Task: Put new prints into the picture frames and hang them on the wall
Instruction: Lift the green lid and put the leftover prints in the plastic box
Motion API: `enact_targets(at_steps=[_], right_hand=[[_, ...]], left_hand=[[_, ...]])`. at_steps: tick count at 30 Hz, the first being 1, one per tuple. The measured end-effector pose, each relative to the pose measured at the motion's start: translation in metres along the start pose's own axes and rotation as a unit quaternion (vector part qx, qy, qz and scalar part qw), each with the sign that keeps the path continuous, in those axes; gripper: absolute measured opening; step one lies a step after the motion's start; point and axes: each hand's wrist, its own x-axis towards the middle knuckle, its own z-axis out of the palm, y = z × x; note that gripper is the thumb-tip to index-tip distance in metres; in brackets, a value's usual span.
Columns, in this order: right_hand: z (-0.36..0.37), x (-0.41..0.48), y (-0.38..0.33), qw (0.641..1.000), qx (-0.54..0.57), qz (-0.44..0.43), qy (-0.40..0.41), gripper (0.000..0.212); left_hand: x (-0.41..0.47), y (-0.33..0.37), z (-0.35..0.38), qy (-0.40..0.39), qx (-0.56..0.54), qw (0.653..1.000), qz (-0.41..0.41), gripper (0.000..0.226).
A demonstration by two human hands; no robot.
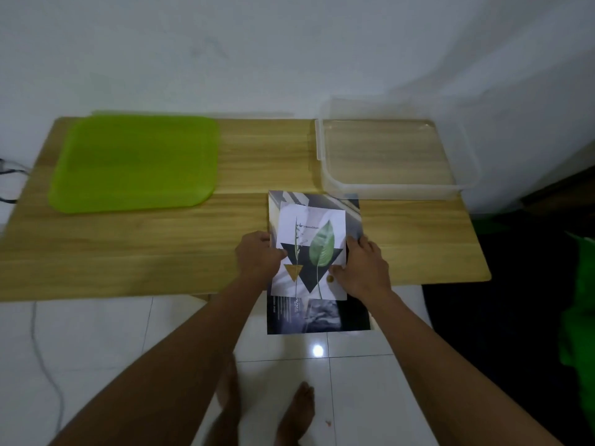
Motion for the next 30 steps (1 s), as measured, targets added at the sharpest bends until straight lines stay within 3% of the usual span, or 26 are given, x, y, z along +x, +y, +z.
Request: enact_targets(at_steps=[5,10,17,21,26,30], right_hand=[[-0.006,-0.001,-0.005,0.999,0.028,0.017,-0.009,0.063],[-0.002,0.001,-0.009,0.993,0.111,0.029,0.031,0.05],[0.001,-0.004,-0.022,0.968,0.216,0.102,0.074,0.073],[-0.003,-0.002,-0.029,0.965,0.21,0.14,0.067,0.078],[-0.003,0.0,-0.035,0.95,0.27,0.129,0.088,0.074],[-0.008,0.004,-0.036,0.924,0.345,0.151,0.067,0.088]], left_hand=[[-0.004,-0.002,0.006,0.007,0.034,0.999,0.031,0.047],[-0.008,-0.004,0.01,0.031,0.026,0.997,0.068,0.069],[-0.01,-0.008,0.007,0.067,0.059,0.99,0.109,0.08],[-0.005,-0.012,0.002,0.06,0.064,0.99,0.112,0.092],[-0.004,-0.013,0.002,0.062,0.064,0.988,0.124,0.09],[-0.003,-0.012,0.001,0.061,0.047,0.989,0.124,0.084]])
